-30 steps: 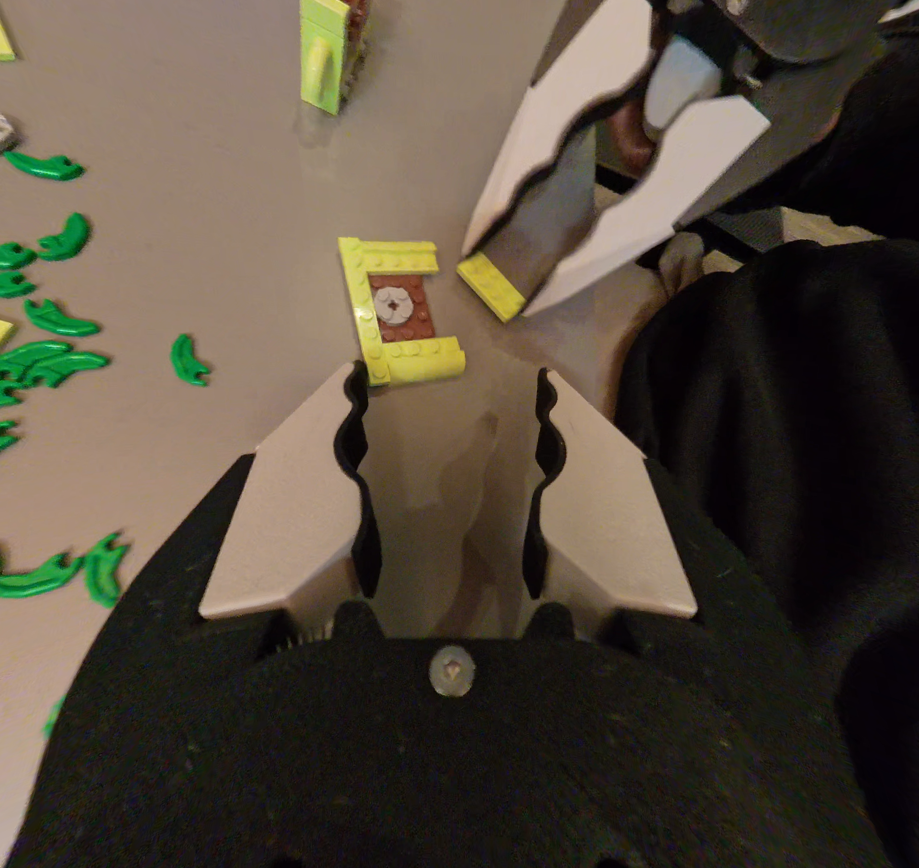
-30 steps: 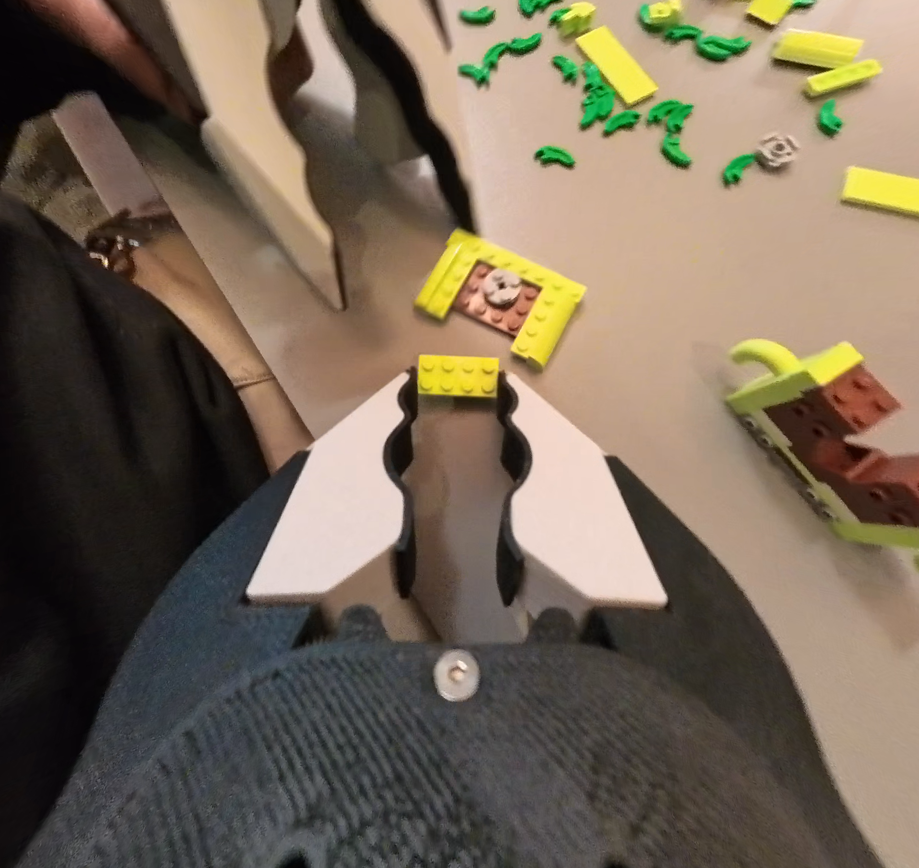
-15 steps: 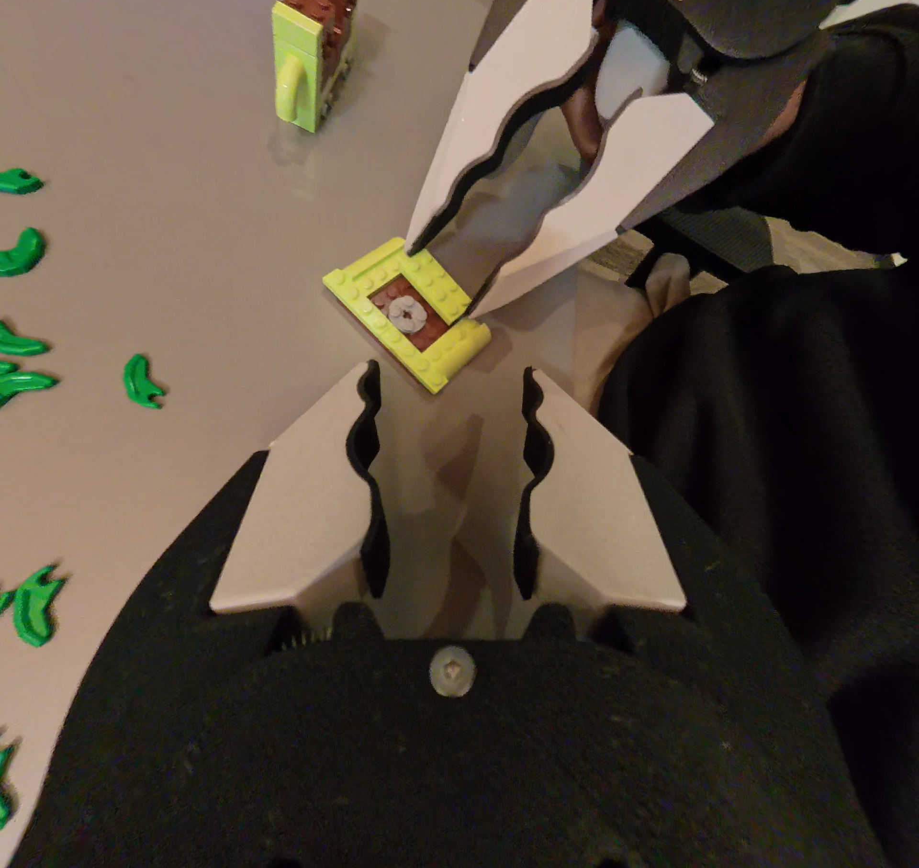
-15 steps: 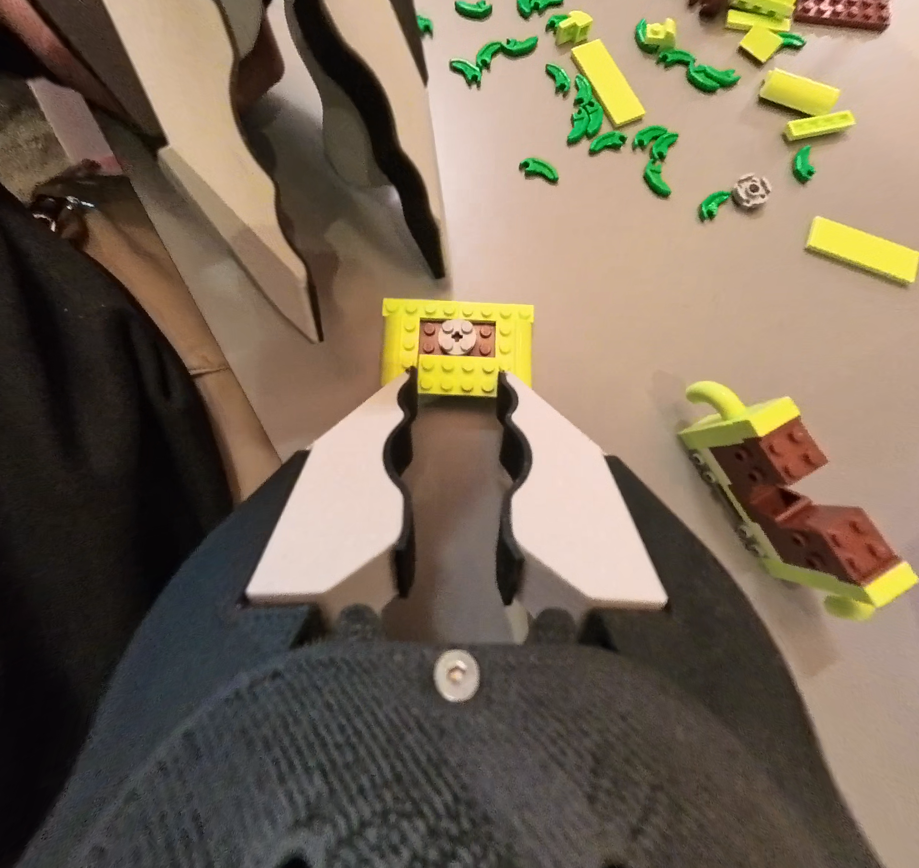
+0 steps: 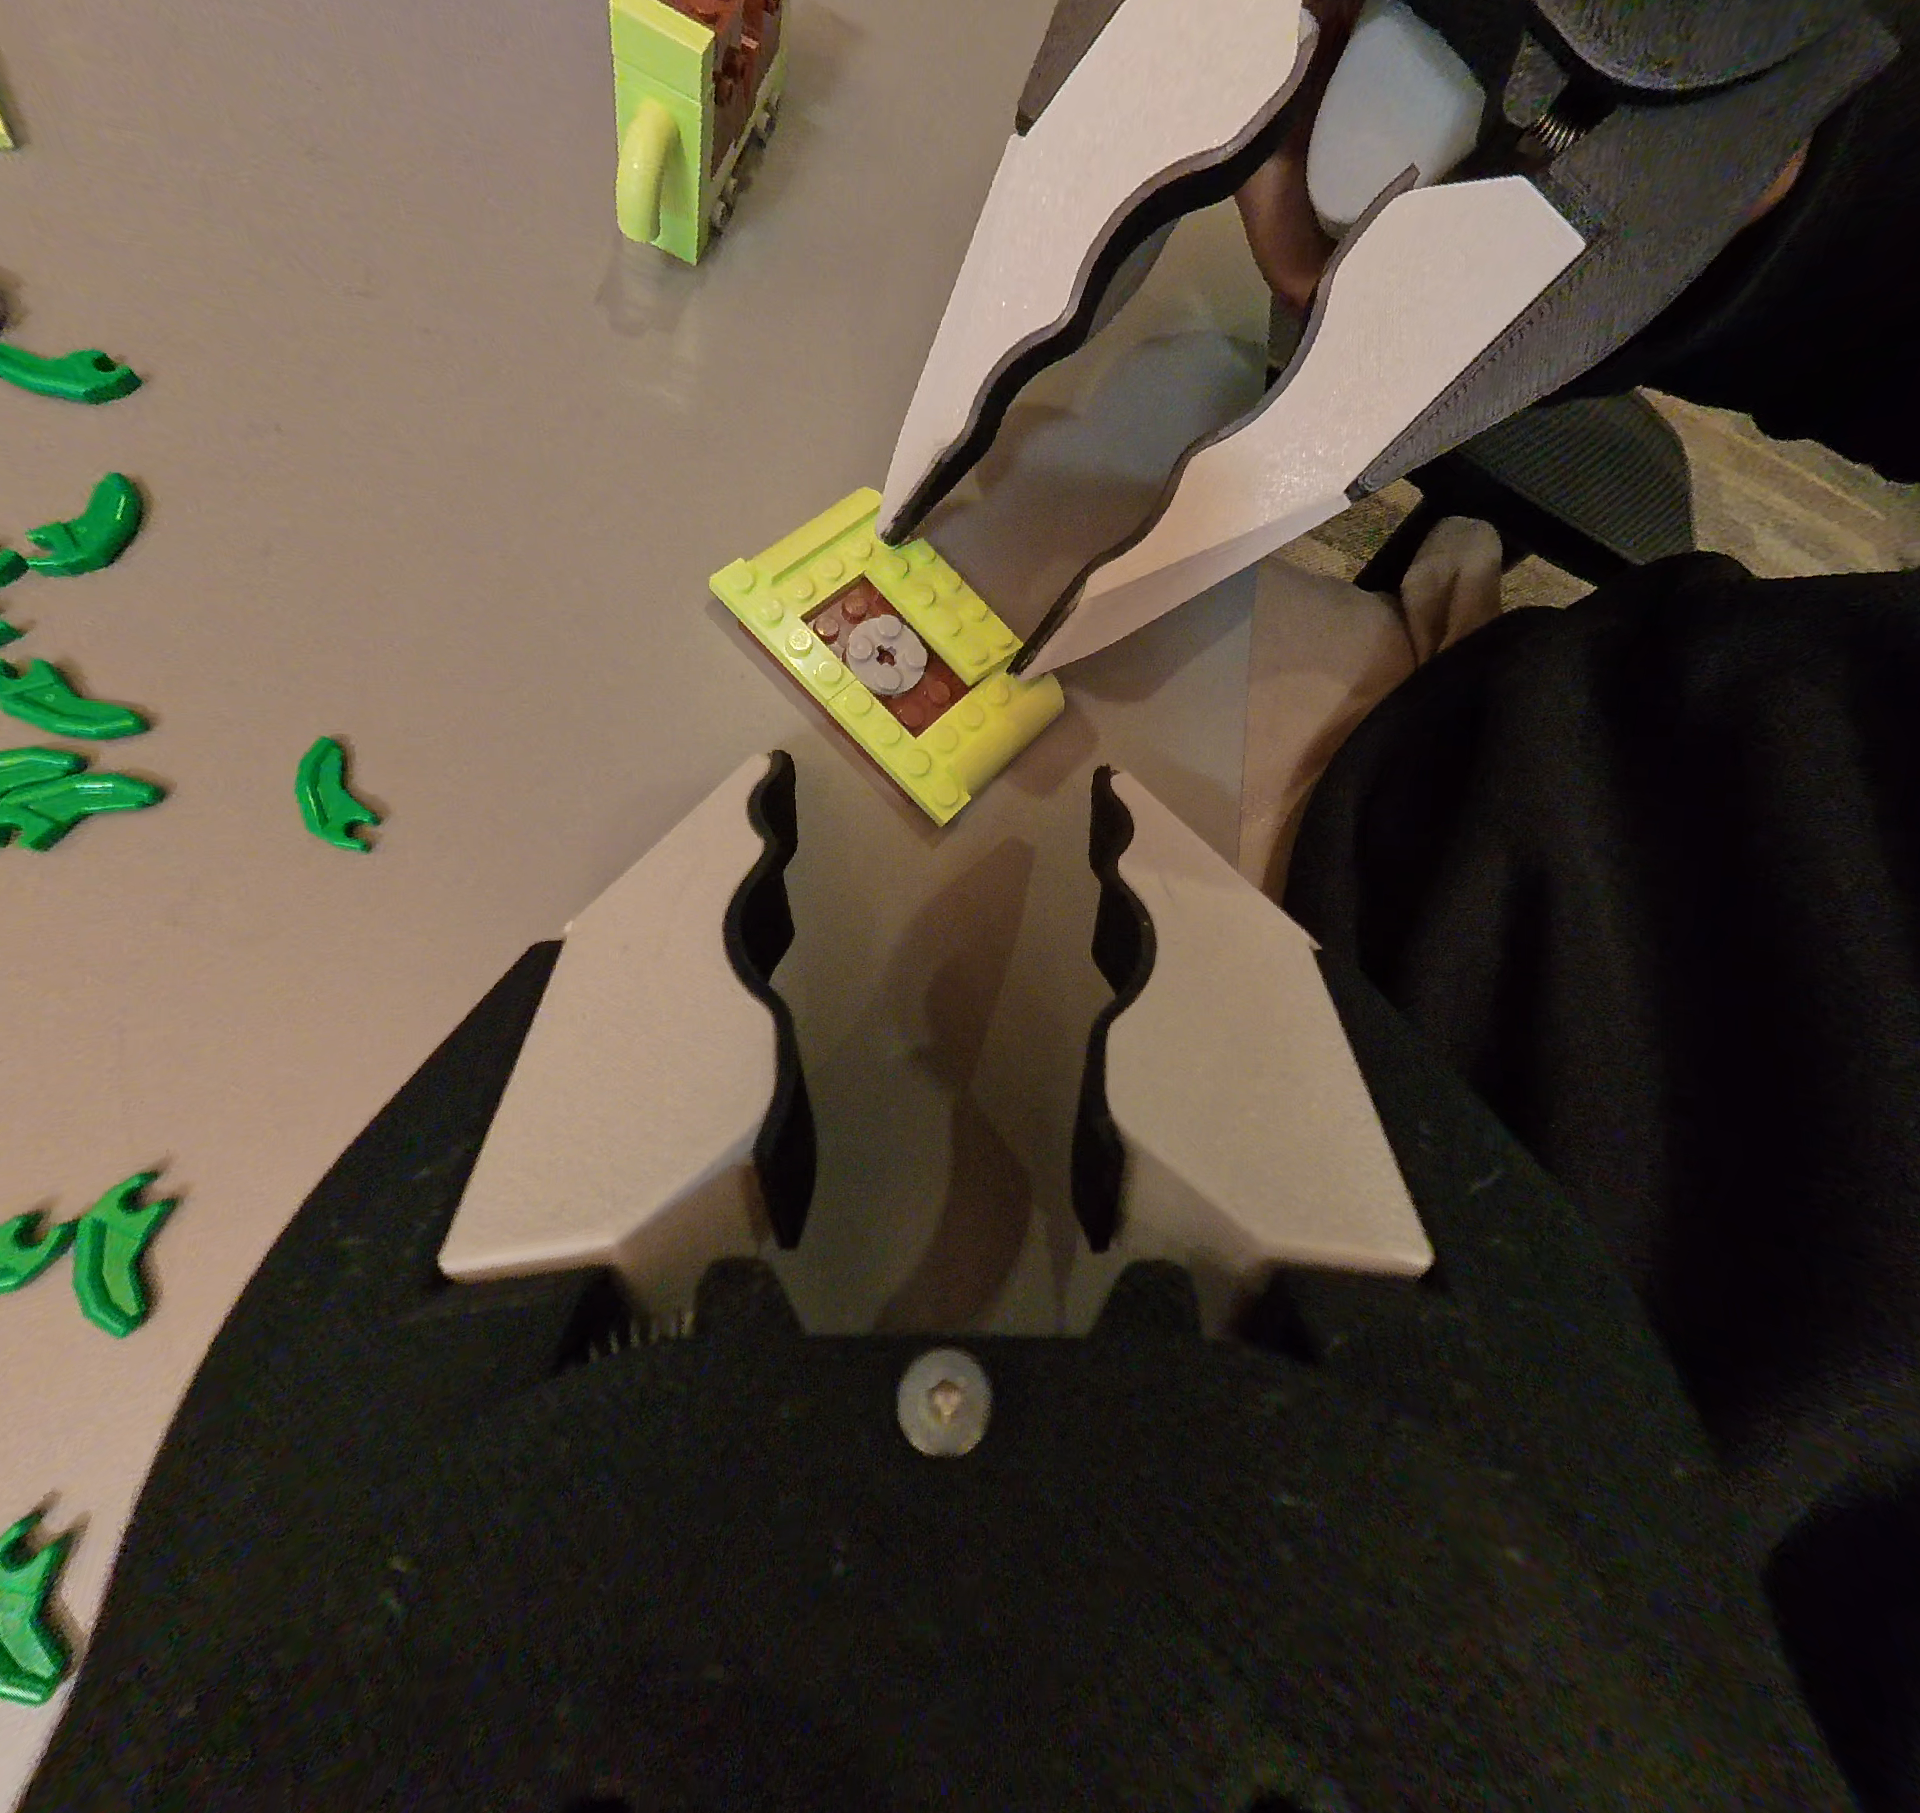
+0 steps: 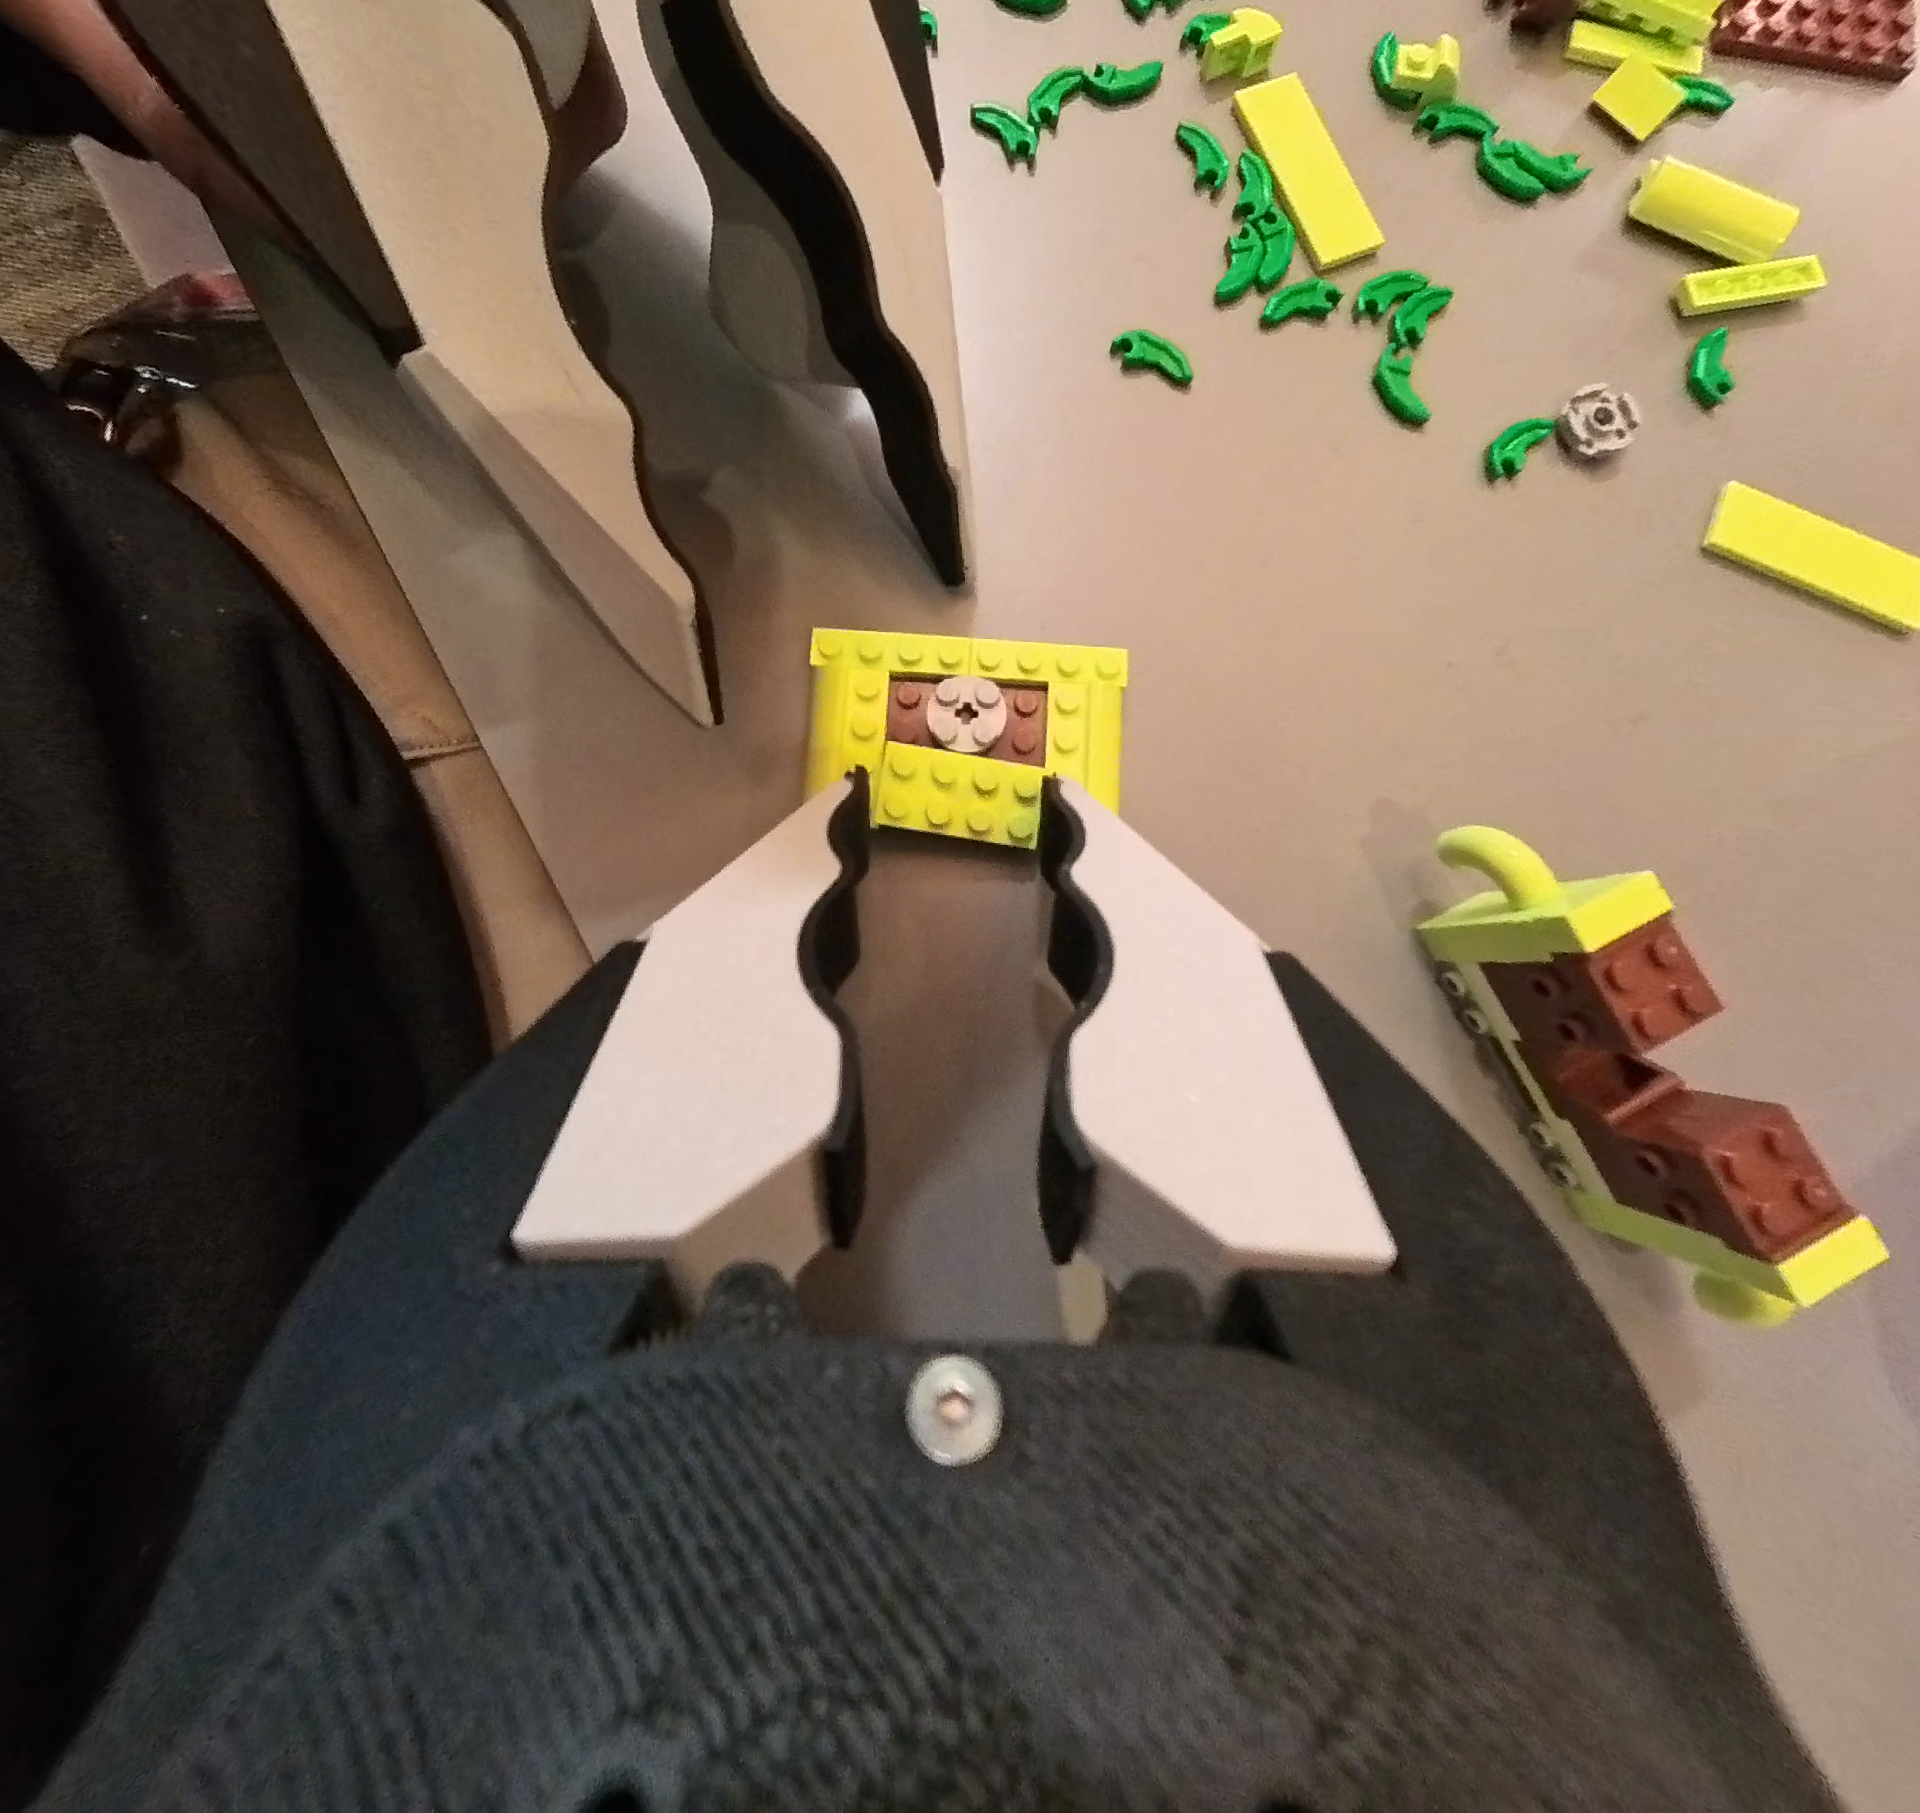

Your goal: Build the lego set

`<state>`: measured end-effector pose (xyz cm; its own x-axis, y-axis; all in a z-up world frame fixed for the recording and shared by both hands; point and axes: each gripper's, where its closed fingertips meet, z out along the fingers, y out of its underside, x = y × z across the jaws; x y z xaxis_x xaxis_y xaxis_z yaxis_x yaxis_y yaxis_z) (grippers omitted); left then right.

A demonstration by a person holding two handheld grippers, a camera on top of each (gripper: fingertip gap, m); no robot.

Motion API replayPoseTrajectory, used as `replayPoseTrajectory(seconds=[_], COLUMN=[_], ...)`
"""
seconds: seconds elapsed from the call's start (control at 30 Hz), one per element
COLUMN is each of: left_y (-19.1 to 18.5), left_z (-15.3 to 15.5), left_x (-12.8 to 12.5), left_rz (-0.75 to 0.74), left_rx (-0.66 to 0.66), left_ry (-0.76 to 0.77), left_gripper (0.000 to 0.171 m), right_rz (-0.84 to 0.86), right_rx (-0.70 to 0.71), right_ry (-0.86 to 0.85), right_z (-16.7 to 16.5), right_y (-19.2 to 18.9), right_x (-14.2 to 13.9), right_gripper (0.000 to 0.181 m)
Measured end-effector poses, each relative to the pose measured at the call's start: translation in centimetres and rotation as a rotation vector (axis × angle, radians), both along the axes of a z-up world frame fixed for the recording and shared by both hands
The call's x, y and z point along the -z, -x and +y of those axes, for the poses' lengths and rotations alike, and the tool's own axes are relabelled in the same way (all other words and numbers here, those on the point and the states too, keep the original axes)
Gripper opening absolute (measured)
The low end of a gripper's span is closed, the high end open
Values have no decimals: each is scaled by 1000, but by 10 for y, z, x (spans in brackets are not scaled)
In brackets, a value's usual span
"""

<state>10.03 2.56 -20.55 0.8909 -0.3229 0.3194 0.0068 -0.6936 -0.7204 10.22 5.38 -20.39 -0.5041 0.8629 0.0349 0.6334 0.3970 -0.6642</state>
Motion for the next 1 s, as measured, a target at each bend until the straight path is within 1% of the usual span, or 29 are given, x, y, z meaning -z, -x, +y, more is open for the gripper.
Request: replayPoseTrajectory(seconds=[0.1,0.2,0.3,0.53,0.63,1.0], left_y=[0,0,1,2,1,2], left_z=[0,1,2,13,15,15], left_x=[0,0,-1,0,0,1], left_rz=[-6,-14,-24,-18,-2,-3], left_rx=[-2,-2,-5,-7,-3,-9], left_ry=[-1,3,4,4,3,6], left_gripper=[55,55,55,55,55,52], right_rz=[4,6,-10,-87,-97,-87], right_rx=[-2,1,32,121,125,80], right_ry=[-3,1,4,154,134,78], right_z=[-1,-1,4,6,7,3], right_y=[0,-1,-1,0,0,2], right_x=[-2,-4,-4,-4,0,-1], right_gripper=[29,22,17,16,15,12])
